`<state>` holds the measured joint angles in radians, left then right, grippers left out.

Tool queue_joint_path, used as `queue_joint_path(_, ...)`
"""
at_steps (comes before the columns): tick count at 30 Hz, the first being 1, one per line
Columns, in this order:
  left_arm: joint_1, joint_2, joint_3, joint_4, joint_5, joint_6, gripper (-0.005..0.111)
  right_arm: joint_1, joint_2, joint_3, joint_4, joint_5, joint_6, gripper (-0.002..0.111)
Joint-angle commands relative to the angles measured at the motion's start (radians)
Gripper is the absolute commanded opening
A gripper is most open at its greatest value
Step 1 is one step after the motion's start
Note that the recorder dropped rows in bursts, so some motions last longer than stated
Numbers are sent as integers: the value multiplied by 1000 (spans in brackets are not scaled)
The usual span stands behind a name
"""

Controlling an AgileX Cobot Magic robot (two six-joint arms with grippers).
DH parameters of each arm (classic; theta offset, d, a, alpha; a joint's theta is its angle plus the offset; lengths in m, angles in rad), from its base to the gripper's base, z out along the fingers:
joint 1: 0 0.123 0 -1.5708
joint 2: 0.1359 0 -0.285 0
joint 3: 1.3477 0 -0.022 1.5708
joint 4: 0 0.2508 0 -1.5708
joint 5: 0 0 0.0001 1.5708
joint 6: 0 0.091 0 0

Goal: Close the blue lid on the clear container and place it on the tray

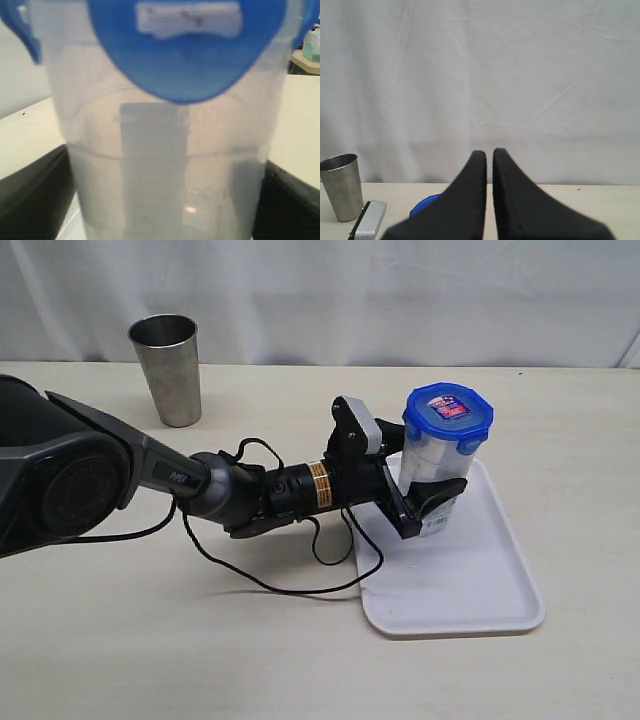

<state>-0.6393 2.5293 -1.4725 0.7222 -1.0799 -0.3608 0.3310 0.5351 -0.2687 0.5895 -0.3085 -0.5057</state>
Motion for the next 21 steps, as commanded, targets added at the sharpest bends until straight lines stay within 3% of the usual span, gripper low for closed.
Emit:
queue_joint_path(1, 19, -8, -6, 49, -10, -10, 78, -6, -3, 3, -1, 2, -9, 5)
queue_joint_path(21, 209, -50, -6, 500, -71, -333, 77, -6, -3, 3, -1, 2, -9, 5)
